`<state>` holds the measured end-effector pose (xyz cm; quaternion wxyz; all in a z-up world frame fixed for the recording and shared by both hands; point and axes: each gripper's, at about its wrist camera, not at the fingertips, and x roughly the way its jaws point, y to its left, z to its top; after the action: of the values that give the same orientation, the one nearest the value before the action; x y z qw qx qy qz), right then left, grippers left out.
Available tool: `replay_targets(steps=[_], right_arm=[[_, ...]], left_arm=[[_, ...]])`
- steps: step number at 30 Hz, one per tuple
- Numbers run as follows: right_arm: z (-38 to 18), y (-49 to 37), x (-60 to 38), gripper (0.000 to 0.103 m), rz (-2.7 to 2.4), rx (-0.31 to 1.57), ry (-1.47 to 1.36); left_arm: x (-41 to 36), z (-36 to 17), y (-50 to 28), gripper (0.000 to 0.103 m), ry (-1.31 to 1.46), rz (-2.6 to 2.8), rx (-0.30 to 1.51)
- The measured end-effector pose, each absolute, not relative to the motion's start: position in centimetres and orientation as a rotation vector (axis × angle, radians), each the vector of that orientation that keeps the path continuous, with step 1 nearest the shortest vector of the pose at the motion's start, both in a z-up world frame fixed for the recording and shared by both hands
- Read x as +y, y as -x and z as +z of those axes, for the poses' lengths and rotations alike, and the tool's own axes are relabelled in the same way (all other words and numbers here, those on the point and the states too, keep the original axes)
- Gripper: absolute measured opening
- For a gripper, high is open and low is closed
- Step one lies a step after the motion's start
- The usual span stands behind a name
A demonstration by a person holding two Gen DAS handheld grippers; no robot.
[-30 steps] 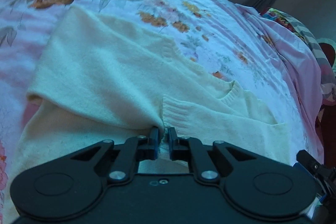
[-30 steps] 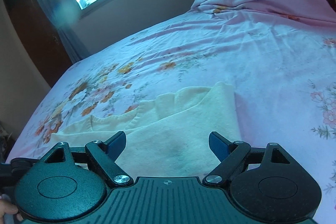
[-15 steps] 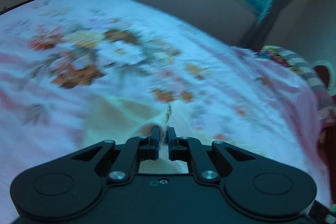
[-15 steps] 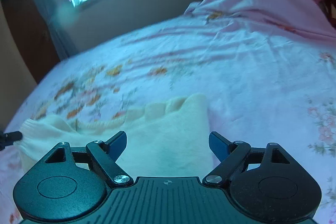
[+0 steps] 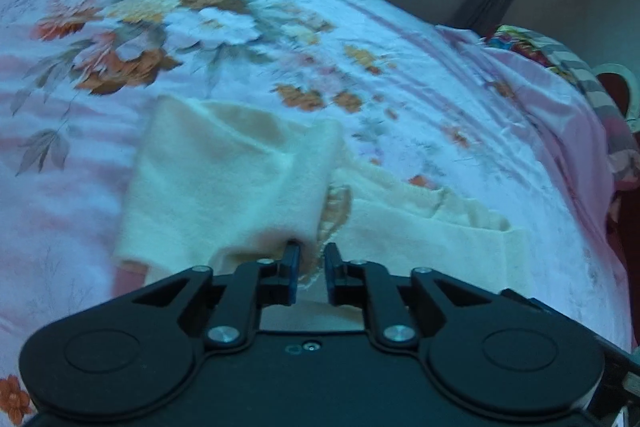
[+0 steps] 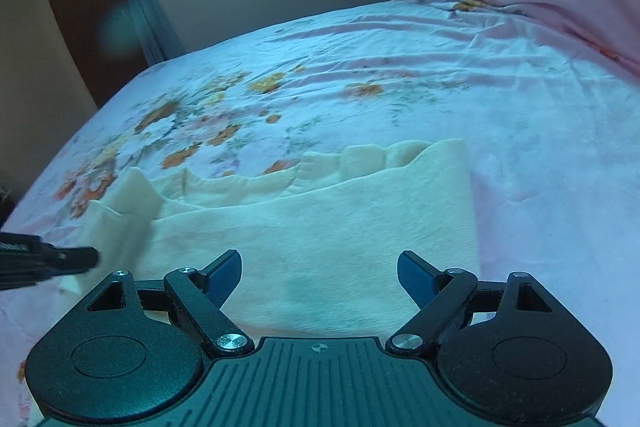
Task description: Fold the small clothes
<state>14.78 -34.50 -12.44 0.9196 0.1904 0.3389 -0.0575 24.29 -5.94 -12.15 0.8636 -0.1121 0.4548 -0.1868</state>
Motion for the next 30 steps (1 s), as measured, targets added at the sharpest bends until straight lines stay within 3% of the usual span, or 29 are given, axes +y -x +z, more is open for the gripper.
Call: replay_targets(steps=[4,13,23,24,25,26,27,30], right_arm=[[-12.1,-15.0,-33.4,0.085,-0.049,0.696,-0.424],[-11.5,-19.4,-26.8,0.085,0.112,0.718,-0.464],[-12.1,-25.0,-21.9,0.085,0.179,0.756,-0.616],[-12.1,-25.3,-21.7,0.075,0.166,0.756,-0.611],[-12.2,-25.5,-21.5,0.056,0.146,0.763,-0.598],[-12.4,-25.8,-21.4,0.014,0.137,0.783,-0.6],[-12.7,-25.9,-21.6,0.005,0.13,0.796,-0.625],[-13.0,-25.5,-22.1,0.005,0.105,0.793,-0.64]], left_arm=[[-3.9,-12.7,-24.6,0.016,0.303,-0.359,0.992],[-1.1,-9.7,-24.2,0.016,0.196,-0.268,0.832],[1.3,-11.9,-25.7,0.016,0.238,-0.23,0.885],[1.5,-12.0,-25.7,0.016,0.243,-0.235,0.888],[1.6,-12.1,-25.7,0.016,0.244,-0.235,0.89],[1.8,-12.1,-25.6,0.016,0.243,-0.233,0.89],[1.9,-12.1,-25.5,0.016,0.245,-0.233,0.889],[2.0,-12.2,-25.5,0.016,0.253,-0.235,0.892]])
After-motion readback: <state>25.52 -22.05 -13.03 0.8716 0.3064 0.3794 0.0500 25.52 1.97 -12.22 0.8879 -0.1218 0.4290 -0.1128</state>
